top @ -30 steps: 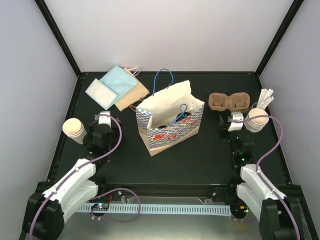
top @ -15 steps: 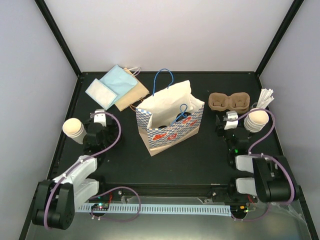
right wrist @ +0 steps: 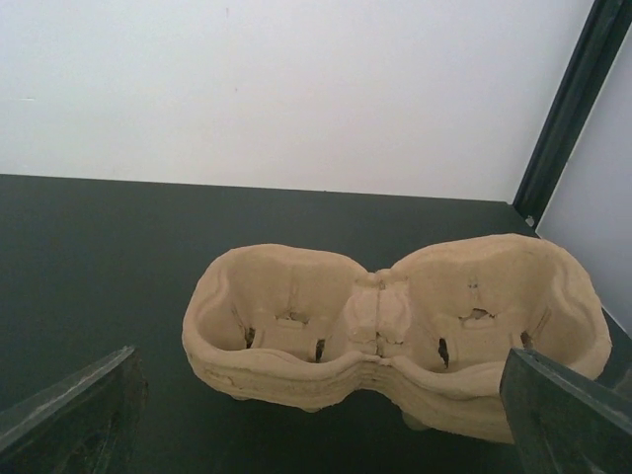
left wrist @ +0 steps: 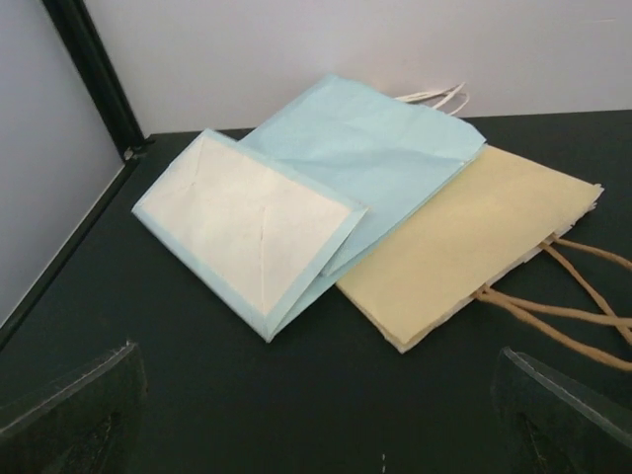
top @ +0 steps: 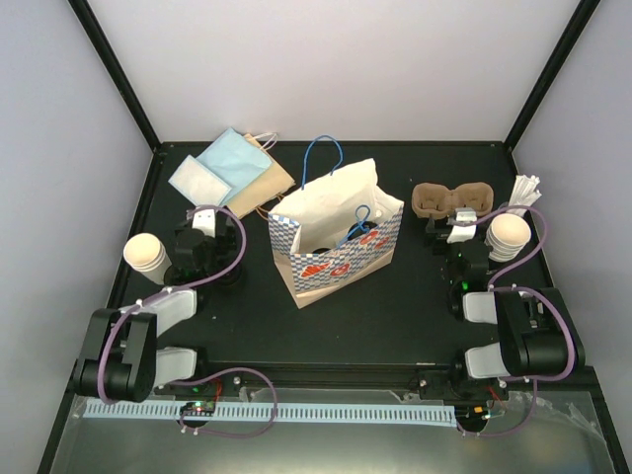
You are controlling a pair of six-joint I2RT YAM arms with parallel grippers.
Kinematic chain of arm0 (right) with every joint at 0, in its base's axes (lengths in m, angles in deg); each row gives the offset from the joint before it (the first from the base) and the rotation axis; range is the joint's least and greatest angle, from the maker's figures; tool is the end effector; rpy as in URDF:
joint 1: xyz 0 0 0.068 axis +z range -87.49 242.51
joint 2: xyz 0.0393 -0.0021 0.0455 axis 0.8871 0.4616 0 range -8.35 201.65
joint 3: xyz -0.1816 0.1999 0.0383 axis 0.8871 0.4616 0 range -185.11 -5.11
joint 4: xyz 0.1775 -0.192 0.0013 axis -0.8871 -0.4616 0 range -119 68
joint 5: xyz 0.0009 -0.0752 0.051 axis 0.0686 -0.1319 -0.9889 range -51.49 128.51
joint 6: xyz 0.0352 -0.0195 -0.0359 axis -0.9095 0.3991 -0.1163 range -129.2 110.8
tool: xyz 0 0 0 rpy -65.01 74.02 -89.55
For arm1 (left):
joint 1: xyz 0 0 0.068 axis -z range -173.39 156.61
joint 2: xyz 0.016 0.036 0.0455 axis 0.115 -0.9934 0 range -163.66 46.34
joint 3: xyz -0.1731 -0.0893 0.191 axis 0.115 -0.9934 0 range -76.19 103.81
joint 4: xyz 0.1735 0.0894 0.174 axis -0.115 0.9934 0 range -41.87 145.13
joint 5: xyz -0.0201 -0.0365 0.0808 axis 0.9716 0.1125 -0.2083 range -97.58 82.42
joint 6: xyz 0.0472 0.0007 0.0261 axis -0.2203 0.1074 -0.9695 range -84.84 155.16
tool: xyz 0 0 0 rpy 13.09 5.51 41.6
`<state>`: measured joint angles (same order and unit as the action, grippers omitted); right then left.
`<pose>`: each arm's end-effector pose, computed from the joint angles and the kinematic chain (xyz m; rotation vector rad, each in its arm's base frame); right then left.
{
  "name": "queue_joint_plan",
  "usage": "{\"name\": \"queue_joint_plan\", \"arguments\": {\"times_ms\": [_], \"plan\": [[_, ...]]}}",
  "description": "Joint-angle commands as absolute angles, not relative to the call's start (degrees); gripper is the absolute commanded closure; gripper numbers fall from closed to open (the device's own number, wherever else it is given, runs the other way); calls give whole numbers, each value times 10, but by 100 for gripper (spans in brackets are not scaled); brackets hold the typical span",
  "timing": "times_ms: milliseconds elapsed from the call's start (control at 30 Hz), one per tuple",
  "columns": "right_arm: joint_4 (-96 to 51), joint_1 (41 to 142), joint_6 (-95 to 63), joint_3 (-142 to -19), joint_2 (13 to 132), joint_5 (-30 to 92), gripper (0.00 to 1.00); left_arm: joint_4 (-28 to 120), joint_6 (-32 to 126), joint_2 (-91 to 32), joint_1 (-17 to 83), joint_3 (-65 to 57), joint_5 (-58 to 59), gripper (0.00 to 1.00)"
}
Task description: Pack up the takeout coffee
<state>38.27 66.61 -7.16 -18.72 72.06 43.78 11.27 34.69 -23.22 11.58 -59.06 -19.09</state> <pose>0.2360 0.0137 0.1597 -0.0212 1.6842 -0.0505 0.2295 -0.0129 0.1740 -0.0530 1.8383 0.1299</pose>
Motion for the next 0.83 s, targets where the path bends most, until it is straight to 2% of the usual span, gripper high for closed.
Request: {"name": "queue_joint_plan", "arguments": {"times_ms": [0, 100, 167, 333, 433, 800], "plan": [[396, 662, -80, -194, 716, 461, 0, 67, 311, -266, 100, -542, -122, 4], [398, 663, -81, -194, 717, 462, 0, -61, 307, -332, 86, -585, -93, 5], [395, 663, -81, -195, 716, 461, 0, -131, 313, -346, 83, -610, -107, 2], [396, 663, -81, -195, 716, 461, 0, -47, 328, -326, 83, -585, -112, 1], [396, 662, -81, -195, 717, 461, 0, -81, 317, -334, 83, -594, -109, 1], [388, 661, -81, -199, 718, 455, 0, -53, 325, -327, 83, -586, -113, 1]]}}
